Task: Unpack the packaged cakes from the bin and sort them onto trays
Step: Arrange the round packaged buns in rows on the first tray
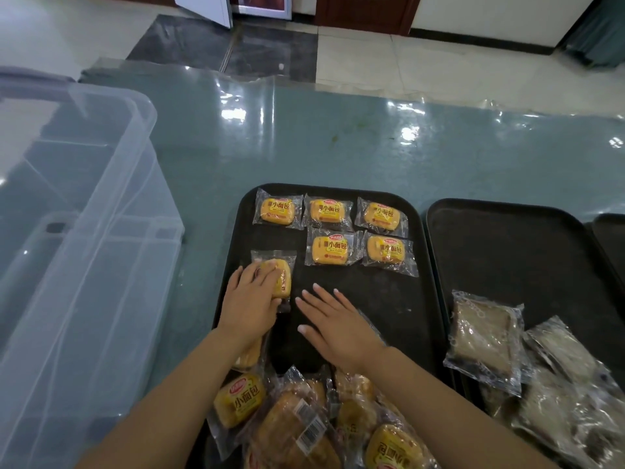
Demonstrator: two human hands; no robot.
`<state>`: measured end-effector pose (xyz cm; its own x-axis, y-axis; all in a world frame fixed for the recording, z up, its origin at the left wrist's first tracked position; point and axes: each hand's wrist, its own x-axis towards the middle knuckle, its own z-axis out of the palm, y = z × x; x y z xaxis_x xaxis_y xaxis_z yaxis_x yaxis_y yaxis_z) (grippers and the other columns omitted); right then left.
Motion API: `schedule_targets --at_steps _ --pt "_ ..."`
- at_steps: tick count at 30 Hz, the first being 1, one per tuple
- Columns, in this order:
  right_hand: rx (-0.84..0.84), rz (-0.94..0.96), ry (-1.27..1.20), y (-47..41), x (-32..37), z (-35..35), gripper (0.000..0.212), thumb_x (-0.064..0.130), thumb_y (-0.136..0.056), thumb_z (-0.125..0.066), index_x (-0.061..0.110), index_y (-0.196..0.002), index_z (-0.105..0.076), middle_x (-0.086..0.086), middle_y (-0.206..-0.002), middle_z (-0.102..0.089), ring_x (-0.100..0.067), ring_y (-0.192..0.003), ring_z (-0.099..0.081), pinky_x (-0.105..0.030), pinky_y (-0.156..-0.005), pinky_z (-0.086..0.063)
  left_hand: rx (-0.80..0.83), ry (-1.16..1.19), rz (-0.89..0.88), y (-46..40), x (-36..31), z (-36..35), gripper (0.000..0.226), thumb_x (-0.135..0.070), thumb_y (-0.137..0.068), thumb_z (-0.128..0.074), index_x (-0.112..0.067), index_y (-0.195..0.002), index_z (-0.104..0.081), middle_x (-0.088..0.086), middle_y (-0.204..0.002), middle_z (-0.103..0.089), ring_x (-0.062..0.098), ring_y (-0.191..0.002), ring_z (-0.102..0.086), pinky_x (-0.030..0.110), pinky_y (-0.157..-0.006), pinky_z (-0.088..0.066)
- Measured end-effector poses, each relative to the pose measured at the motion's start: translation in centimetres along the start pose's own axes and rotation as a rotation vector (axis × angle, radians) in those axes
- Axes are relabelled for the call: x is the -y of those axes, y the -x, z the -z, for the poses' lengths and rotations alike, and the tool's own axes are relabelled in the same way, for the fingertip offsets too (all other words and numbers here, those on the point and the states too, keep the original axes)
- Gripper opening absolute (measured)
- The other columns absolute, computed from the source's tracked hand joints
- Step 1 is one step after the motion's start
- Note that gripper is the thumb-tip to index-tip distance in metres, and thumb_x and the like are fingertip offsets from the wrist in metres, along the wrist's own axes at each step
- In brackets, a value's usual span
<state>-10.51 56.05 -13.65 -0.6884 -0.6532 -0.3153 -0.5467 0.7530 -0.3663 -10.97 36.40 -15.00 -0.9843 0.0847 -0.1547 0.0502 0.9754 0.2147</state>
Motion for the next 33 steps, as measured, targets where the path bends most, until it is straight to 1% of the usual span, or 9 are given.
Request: schedule_targets --at_steps 5,8,10,12,15,19,23,28,33 --pt "0.015 -0.025 0.091 -0.8 -1.2 1.7 0.066 0.057 -0.095 -0.008 0.025 -0.153 -0.010 0.008 -0.160 -0.002 -0.006 -0.144 0.014 -0.033 -0.117 0.012 0.057 -0.062 -0.084 0.5 1.8 1.4 0.076 -0.013 -0.085 -0.064 -0.044 -0.145 -0.028 -0.002 -0.160 -0.004 0.027 -0.144 -0.007 0.045 -0.115 -0.012" --pt "-0.002 0.017 0.142 -2.5 -1.2 2.0 0.054 0.043 -0.104 -0.019 0.024 -0.153 -0.011 0.006 -0.160 -0.002 -0.009 -0.145 0.012 -0.036 -0.117 0.011 -0.099 -0.014 -0.041 1.3 1.6 1.7 0.067 0.001 -0.071 -0.073 -0.029 -0.129 -0.057 0.007 -0.145 -0.043 0.030 -0.130 -0.041 0.046 -0.105 -0.035" --pt "-0.001 0.060 0.156 -3.8 -1.0 2.1 0.052 0.037 -0.104 -0.022 0.023 -0.153 -0.012 0.006 -0.161 -0.003 -0.010 -0.146 0.010 -0.037 -0.118 0.010 -0.149 0.052 -0.076 1.8 0.9 1.3 0.054 -0.005 -0.072 -0.074 -0.023 -0.123 -0.062 0.003 -0.127 -0.061 0.024 -0.116 -0.055 0.043 -0.097 -0.043" --pt "0.034 0.087 0.180 -5.0 -0.8 2.1 0.052 0.034 -0.104 -0.025 0.021 -0.153 -0.013 0.005 -0.161 -0.002 -0.011 -0.146 0.009 -0.039 -0.118 0.009 -0.142 0.039 -0.106 2.3 -0.3 0.9 0.042 -0.023 -0.087 -0.063 -0.022 -0.128 -0.057 -0.002 -0.123 -0.064 0.018 -0.113 -0.057 0.038 -0.097 -0.042" --pt "0.060 0.084 0.250 -6.0 -0.5 2.1 0.054 0.033 -0.103 -0.026 0.022 -0.153 -0.013 0.004 -0.161 -0.001 -0.011 -0.147 0.008 -0.043 -0.117 0.012 -0.094 0.001 0.034 2.7 -0.9 -0.2 0.052 -0.049 -0.099 -0.025 -0.024 -0.140 -0.045 -0.005 -0.137 -0.054 0.014 -0.124 -0.049 0.037 -0.105 -0.033" --pt "0.018 0.071 0.313 -6.1 -0.1 1.8 0.055 0.039 -0.102 -0.024 0.023 -0.153 -0.011 0.003 -0.161 -0.004 -0.014 -0.147 0.008 -0.051 -0.115 0.014 -0.012 -0.023 0.138 2.5 -0.6 -0.9 0.082 -0.058 -0.087 0.012 -0.023 -0.148 -0.030 -0.003 -0.150 -0.037 0.018 -0.140 -0.029 0.049 -0.117 -0.008" --pt "-0.099 -0.037 0.400 -5.9 -0.7 2.0 0.056 0.044 -0.102 -0.024 0.024 -0.153 -0.011 -0.003 -0.161 -0.004 -0.023 -0.147 0.009 -0.052 -0.113 0.017 0.018 -0.037 0.200 0.8 0.3 -1.1 0.072 -0.057 -0.092 0.008 -0.023 -0.152 -0.013 -0.002 -0.159 -0.015 0.020 -0.145 -0.015 0.052 -0.117 -0.001" --pt "-0.110 -0.289 0.340 -5.4 -3.7 2.6 0.061 0.050 -0.100 -0.023 0.026 -0.153 -0.005 -0.007 -0.161 0.004 -0.030 -0.146 0.011 -0.053 -0.116 0.008 -0.024 0.043 0.197 -1.7 0.7 -0.9 0.067 -0.059 -0.094 -0.012 -0.022 -0.149 -0.019 0.001 -0.159 -0.015 0.024 -0.146 -0.013 0.051 -0.116 -0.002" --pt "-0.031 -0.291 0.263 -5.2 -5.4 1.7 0.065 0.054 -0.100 -0.025 0.032 -0.152 0.006 -0.004 -0.160 0.013 -0.028 -0.146 0.013 -0.052 -0.118 0.001 0.034 -0.065 0.143 -3.4 0.2 -1.7 0.065 -0.065 -0.087 0.001 -0.041 -0.147 0.015 0.012 -0.159 0.010 0.035 -0.145 0.003 0.058 -0.112 0.006"
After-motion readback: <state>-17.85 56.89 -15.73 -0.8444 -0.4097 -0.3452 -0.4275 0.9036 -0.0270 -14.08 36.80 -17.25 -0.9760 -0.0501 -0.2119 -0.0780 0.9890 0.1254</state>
